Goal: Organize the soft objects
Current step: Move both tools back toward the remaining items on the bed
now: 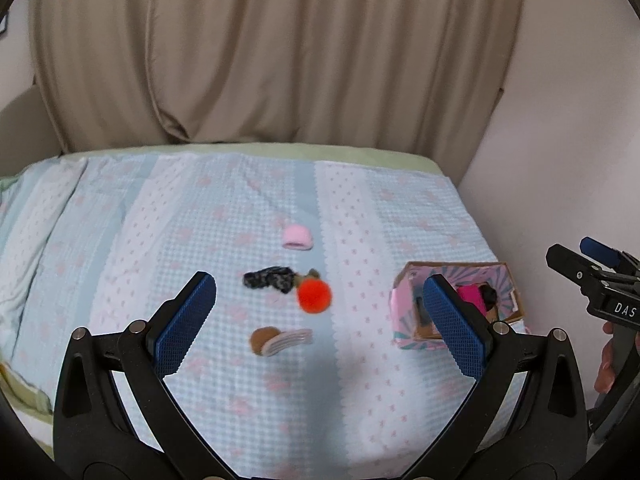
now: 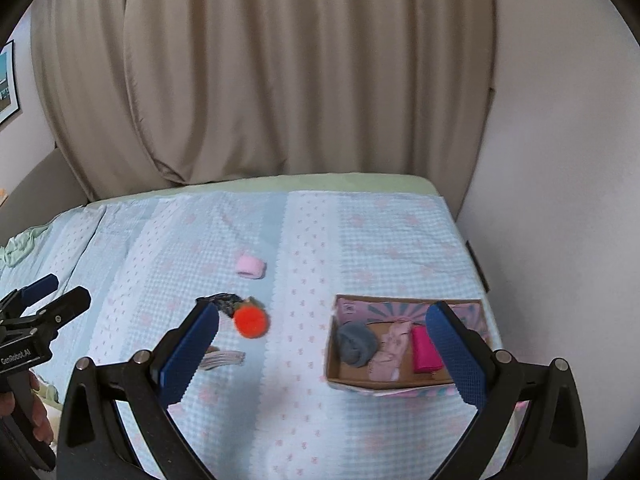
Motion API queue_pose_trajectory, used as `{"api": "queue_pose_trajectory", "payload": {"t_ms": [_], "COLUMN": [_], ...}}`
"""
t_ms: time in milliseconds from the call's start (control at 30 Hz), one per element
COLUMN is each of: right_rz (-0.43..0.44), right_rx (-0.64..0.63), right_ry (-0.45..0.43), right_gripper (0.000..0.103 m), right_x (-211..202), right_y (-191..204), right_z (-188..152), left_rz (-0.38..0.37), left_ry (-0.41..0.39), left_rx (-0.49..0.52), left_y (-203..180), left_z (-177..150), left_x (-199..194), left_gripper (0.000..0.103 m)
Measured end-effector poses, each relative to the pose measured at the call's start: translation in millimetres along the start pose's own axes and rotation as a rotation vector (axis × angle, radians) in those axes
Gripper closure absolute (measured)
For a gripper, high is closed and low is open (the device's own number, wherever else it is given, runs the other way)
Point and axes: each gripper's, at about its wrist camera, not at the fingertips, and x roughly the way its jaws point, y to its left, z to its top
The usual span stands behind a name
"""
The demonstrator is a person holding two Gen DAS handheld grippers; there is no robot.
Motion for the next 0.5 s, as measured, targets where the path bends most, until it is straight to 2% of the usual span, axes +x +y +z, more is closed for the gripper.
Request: {"api": "queue_pose_trajectory", "payload": {"t_ms": [233, 500], "right_rz": [0.026, 0.034], "right_rx": [-0.019, 0.024], "right_ry": [0.060, 0.127], "right_gripper": [0.000, 0.000], "right_x": [39.8, 118.6], "right_y": [45.9, 85.4], "right_z": [-1.6, -11.7], "left_rz": [-0.002, -0.107], "left_ry": [0.071, 0.176], "left_rx": [0.007, 0.028], "left_y": [48.4, 91.9], "left_z": [-9.5, -36.9], "left_x": [28.4, 95.8], "left_gripper": [0.000, 0.000]}}
